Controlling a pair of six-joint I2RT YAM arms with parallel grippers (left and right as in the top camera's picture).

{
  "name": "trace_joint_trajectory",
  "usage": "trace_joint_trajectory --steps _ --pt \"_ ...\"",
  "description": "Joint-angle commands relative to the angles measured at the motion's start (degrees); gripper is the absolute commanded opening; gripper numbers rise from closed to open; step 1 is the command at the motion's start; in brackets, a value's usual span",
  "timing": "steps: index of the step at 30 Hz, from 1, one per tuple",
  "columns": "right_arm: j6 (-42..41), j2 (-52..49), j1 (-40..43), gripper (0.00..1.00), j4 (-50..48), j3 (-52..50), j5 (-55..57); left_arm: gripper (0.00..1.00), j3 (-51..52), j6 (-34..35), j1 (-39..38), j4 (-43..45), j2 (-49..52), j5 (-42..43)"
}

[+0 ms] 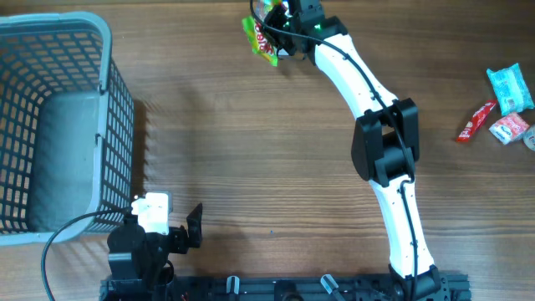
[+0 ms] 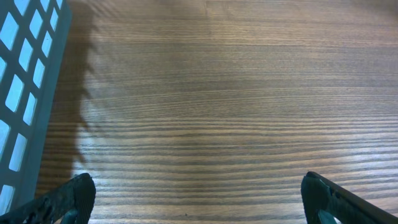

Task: Scan the item barcode
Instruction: 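Hold the Haribo bag up to the white scanner, then carry the Haribo bag to the right edge and release it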

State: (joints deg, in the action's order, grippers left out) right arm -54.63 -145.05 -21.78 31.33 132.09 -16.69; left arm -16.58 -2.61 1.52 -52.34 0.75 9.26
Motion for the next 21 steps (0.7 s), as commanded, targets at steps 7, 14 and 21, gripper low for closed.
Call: trace_joint_trajectory --steps 7,14,21 --pt "23.47 7.08 9.99 0.05 47.8 18.82 8.26 1.0 -0.07 0.52 0.26 0.15 -0.44 -0.13" --pt "38.42 7.23 29.97 0.05 53.2 12.79 23.34 1.0 -0.07 0.52 0.26 0.15 -0.44 -0.13" --pt "39.67 7.15 43.58 0.63 42.49 -2.34 23.37 1.0 -0.07 0.52 0.26 0.15 -0.44 -0.13"
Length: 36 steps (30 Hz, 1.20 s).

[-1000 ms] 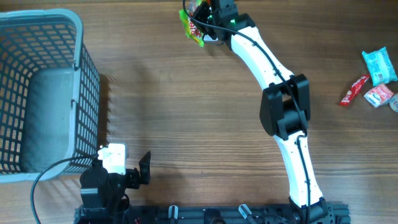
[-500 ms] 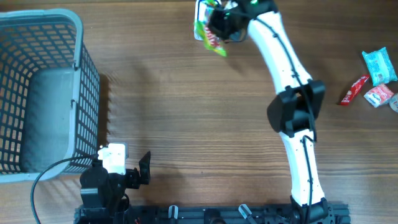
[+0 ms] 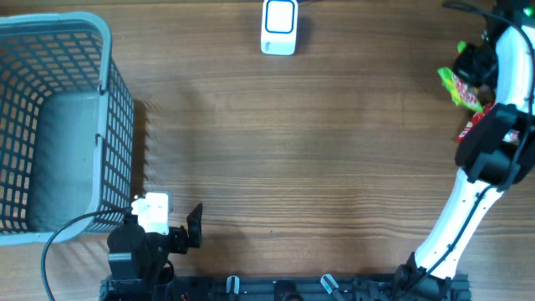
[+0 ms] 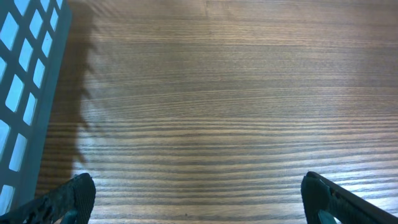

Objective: Scan the item barcode

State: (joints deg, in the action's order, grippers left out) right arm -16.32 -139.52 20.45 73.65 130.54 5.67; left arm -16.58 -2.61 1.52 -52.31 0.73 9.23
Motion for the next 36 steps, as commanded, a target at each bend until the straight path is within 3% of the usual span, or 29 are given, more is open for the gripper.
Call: trace_joint_trajectory --steps 1,2,7,11,18,28,33,36 --pt "1.22 1.97 2.43 0.88 0.74 -0.07 0.81 1.0 -0.07 0.5 0.26 0.13 -0.42 -0.11" --pt "1.05 2.73 3.13 1.0 0.94 0.55 -1.2 1.0 -0.07 0.52 0.26 0.13 -0.42 -0.11" --pt "1.36 17.44 1.77 1.0 3.02 0.87 -9.97 1.0 -0.07 0.52 0.26 0.13 -0.42 -0.11" --pt "2.73 39.76 0.46 1.0 8.87 0.87 -17.38 1.0 -0.07 0.52 0.26 0.13 -0.42 -0.11" --pt "2.64 72.17 0.46 1.0 13.0 0.87 -17.14 1.0 -0.07 0.52 0.26 0.13 -0.42 -0.11" --pt "2.8 89.13 0.13 1.0 17.84 0.46 -16.04 1.0 -0.07 0.52 0.26 0.13 -0.42 -0.11" --pt "4.35 97.9 -6.12 1.0 6.47 -8.57 -16.0 1.0 -0.07 0.52 0.26 0.13 -0.42 -0.11" --pt "4.37 106.86 -10.47 0.99 -5.38 -23.69 -15.37 1.0 -0.07 0.52 0.26 0.13 -0.42 -0.11"
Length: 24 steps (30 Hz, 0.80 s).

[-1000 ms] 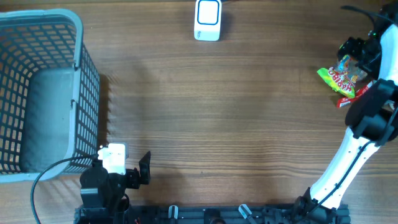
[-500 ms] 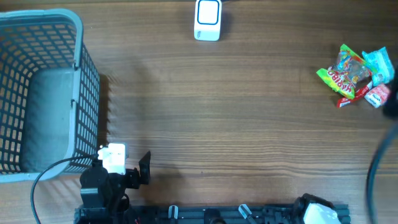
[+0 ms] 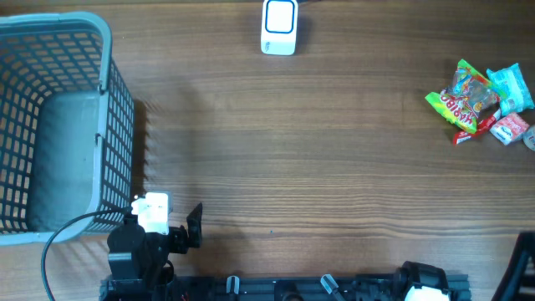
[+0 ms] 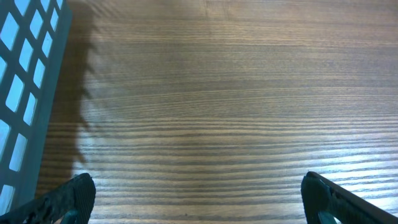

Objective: Scan the item barcode

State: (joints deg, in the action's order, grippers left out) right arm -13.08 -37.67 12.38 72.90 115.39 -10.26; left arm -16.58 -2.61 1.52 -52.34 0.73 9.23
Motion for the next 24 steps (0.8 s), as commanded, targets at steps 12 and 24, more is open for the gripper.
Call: trace_joint_trajectory --steps 12,24 --pt "-5.16 37.13 -11.69 1.0 -63.69 -83.12 -0.33 1.0 -0.07 0.52 0.26 0.15 -0.42 -0.11" --pt "-7.34 37.48 -12.07 1.0 -79.8 -111.34 5.35 1.0 -0.07 0.52 0.26 0.15 -0.42 -0.11"
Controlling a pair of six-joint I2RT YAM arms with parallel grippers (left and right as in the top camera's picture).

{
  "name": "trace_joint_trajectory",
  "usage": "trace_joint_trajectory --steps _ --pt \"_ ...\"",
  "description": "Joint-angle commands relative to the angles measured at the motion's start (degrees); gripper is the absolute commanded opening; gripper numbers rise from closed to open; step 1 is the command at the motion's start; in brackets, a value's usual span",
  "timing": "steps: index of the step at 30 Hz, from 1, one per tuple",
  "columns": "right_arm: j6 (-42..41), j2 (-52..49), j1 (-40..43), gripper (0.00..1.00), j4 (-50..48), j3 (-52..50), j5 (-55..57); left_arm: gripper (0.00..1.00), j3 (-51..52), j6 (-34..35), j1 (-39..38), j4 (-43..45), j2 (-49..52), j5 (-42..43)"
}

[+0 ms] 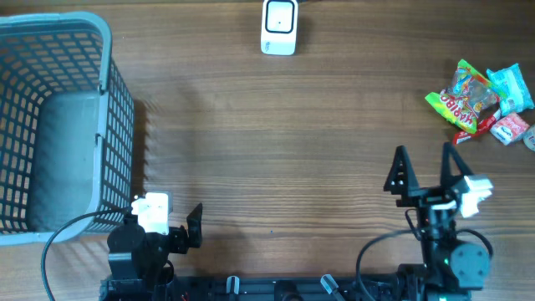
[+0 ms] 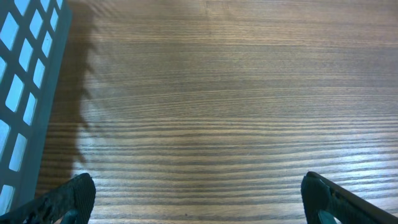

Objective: Scan the item barcode

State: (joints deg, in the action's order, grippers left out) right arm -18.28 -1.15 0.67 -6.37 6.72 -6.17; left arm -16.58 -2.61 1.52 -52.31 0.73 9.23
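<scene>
The green candy bag (image 1: pixel 457 94) lies flat at the far right of the table, against a small heap of other packets. The white barcode scanner (image 1: pixel 278 25) stands at the far edge, middle. My right gripper (image 1: pixel 425 170) sits low at the near right, open and empty, well short of the bag. My left gripper (image 2: pixel 199 200) is parked at the near left beside the basket. It is open, with only bare wood between its fingertips (image 2: pixel 69 198).
A large grey mesh basket (image 1: pixel 104 92) fills the left side; its wall (image 2: pixel 25 93) shows in the left wrist view. A light blue packet (image 1: pixel 510 88), a red stick (image 1: pixel 468 132) and a pink packet (image 1: pixel 510 128) lie by the green bag.
My right arm, then almost out of sight at the lower right corner, now rests at the near right with its gripper open. The bag, scanner and left arm have not moved.
At first my right gripper held the green bag over the scanner at the far edge. Then it had the bag at the far right, above the packets. After that the bag lay on the table there, let go, and the arm is now back at the near edge.
</scene>
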Motion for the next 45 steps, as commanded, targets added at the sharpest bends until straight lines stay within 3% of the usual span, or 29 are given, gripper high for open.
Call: trace_joint_trajectory --steps 1,6,27,29,33,34,45 --pt "-2.93 0.96 -0.33 1.0 -0.48 -3.93 1.53 1.0 -0.07 0.52 0.26 0.13 -0.42 -0.11" --pt "-4.31 0.96 -0.39 1.0 6.21 -6.43 1.95 1.0 -0.07 0.52 0.26 0.13 -0.42 -0.11" --pt "-4.39 0.87 -0.39 1.0 6.23 -6.4 1.92 1.0 -0.07 -1.27 0.26 0.74 -0.42 -0.48" --pt "-4.35 0.87 -0.39 1.0 6.23 -6.4 1.92 1.0 0.07 -1.2 0.26 8.24 -0.42 4.04" --pt "-4.35 0.87 -0.39 1.0 6.23 -6.43 1.92 1.0 6.16 -1.22 -1.44 41.79 -0.42 9.16" --pt "-4.35 0.87 -0.39 1.0 6.23 -6.4 1.92 1.0 6.99 -1.22 -1.7 44.74 -0.42 9.16" --pt "-4.37 0.87 -0.39 1.0 6.23 -6.43 1.9 1.0 14.45 -1.16 -3.61 51.12 -0.52 3.02"
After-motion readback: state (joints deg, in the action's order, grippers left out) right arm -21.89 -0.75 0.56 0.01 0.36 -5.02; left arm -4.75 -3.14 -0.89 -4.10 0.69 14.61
